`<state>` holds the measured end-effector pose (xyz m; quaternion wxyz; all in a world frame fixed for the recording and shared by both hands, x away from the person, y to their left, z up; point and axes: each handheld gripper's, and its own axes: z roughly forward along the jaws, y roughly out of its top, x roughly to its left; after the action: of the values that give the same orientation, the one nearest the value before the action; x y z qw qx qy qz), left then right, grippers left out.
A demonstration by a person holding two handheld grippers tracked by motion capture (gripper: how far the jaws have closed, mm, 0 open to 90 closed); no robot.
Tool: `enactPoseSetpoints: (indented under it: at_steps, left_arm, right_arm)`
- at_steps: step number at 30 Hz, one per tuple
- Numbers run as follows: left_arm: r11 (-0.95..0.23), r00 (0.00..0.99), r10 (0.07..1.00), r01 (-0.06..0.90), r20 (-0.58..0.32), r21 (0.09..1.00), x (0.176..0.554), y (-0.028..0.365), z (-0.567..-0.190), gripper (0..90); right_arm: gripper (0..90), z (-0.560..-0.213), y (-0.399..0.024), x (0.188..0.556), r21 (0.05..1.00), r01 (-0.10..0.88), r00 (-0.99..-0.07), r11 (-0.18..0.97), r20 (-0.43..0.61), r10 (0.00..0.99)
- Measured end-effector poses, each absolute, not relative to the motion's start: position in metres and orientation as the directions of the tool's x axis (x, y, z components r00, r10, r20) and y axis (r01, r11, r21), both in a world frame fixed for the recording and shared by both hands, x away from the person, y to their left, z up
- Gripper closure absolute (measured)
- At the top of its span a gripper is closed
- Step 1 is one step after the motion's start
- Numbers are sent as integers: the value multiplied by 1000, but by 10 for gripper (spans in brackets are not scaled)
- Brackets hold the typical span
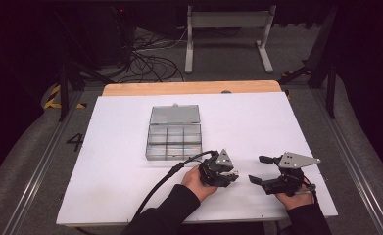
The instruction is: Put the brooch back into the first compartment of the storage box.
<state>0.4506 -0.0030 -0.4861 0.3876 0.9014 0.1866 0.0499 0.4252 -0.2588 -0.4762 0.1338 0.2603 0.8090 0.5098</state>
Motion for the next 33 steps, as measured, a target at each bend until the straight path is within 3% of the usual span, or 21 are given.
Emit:
enactPoseSetpoints:
  at_steps: [19, 33]
  left_arm:
    - [-646, 908, 417, 318, -28, 694, 453, -5, -488, 820]
    - [-637, 904, 428, 305, -4, 708, 450, -3, -486, 837]
  right_arm:
    - [166, -476, -259, 426, 896, 288, -832, 337, 60, 551]
    - [168, -476, -259, 425, 897, 286, -836, 336, 62, 546]
